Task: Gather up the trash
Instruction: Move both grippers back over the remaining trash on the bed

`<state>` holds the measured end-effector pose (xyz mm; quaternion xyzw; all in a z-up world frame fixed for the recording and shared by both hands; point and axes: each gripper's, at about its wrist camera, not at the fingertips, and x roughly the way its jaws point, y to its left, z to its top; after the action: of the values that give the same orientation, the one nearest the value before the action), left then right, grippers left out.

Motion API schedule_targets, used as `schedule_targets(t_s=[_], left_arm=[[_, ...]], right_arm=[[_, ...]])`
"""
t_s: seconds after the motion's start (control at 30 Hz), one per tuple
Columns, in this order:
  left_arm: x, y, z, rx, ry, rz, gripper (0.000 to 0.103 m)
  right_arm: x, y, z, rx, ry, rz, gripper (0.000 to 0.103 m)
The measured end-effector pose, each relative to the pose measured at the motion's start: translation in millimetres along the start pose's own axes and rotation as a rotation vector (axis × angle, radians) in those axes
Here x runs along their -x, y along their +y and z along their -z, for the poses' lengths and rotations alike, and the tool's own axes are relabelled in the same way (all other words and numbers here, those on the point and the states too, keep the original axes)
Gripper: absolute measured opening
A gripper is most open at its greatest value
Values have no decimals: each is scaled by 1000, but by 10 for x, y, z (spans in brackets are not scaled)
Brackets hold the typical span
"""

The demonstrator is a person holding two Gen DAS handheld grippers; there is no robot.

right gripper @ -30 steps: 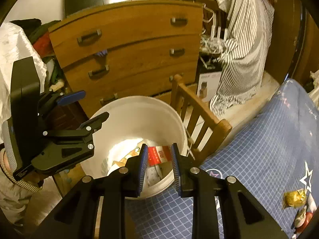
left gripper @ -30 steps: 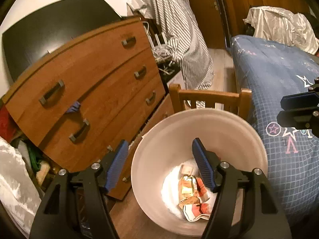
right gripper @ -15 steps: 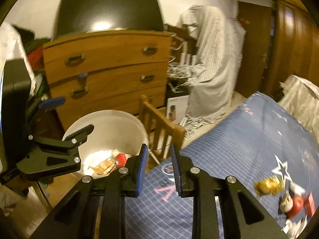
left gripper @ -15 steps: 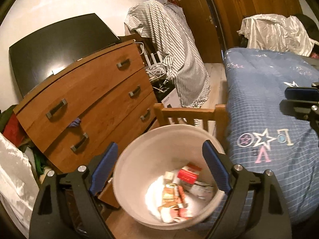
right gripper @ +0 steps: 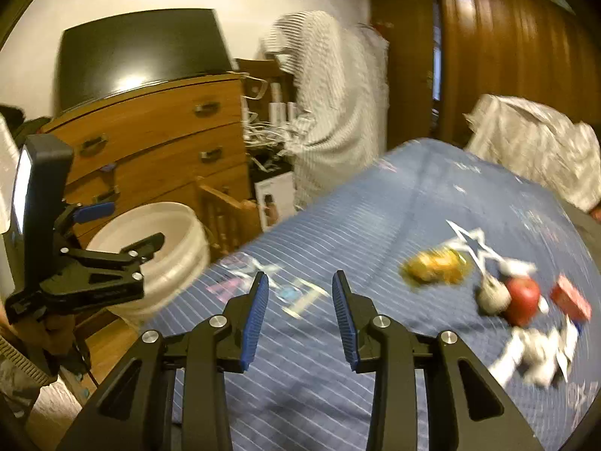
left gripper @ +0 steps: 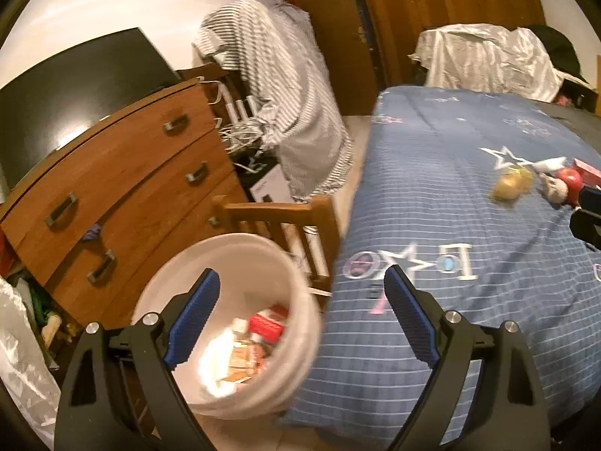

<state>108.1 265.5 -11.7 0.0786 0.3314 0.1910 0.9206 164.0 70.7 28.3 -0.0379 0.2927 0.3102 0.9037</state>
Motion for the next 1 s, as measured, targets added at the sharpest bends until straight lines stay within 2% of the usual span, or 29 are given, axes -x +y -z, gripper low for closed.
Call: schedule_targets(t_s=[0.4, 0.63, 0.8, 1.0], left_arm=[[119, -874, 59, -15, 34, 92, 88], [141, -1466, 119, -63, 71, 154, 88], [146, -1861, 150, -113, 88, 199, 88], [142, -2273, 168, -155, 98, 288, 88]], right_arm=[[703, -1088, 779, -102, -29, 196, 42], [1087, -1879, 1258, -236, -22, 311, 43], [1229, -2400, 1545, -343, -17, 375, 43], [1252, -2920, 1886, -449, 12, 418, 43]])
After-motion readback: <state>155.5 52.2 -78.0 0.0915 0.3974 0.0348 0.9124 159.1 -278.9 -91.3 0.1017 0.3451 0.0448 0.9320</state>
